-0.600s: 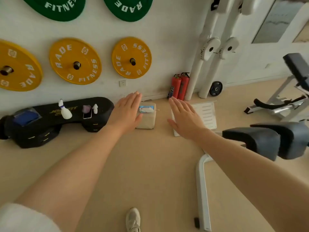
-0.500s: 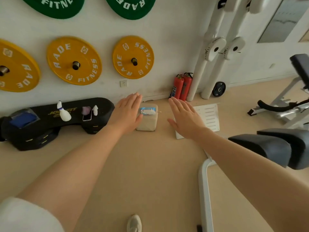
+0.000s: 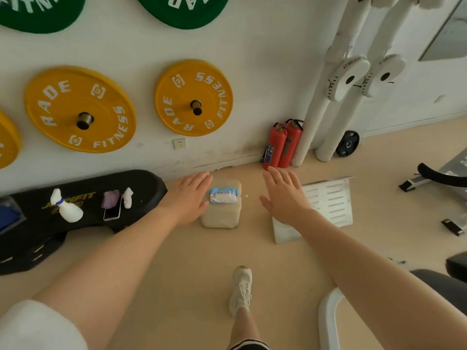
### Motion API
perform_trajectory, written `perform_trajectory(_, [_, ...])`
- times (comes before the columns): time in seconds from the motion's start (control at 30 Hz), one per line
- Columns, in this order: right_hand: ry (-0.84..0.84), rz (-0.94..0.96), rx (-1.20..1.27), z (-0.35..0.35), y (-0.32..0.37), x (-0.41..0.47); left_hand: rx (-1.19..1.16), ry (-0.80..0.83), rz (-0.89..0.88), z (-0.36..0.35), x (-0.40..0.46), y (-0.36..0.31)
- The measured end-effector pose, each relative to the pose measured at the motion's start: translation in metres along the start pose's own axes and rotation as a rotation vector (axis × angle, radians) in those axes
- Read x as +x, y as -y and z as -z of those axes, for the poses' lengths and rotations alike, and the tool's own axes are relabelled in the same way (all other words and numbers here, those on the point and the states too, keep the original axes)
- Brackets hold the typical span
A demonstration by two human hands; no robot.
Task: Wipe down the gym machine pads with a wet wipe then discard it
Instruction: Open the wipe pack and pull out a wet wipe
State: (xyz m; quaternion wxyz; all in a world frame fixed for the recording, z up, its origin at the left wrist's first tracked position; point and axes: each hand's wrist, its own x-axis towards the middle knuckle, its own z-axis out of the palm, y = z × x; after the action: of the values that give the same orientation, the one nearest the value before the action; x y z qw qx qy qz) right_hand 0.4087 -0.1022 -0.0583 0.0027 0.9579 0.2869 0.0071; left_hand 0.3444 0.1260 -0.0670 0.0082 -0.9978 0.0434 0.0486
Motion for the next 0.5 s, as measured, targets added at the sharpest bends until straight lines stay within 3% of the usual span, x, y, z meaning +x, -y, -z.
perform_trajectory(0.27, [0.211, 0.070, 0.055, -0.063, -0.068, 0.206, -0.171, 0.059, 0.106, -0.043, 0.190, 0.041])
perform_trajectory(0.5, [0.353, 0.114, 0.168, -0.187, -0.066, 0.316, -0.306, 0.131, 0.245, -0.159, 0.289, 0.088])
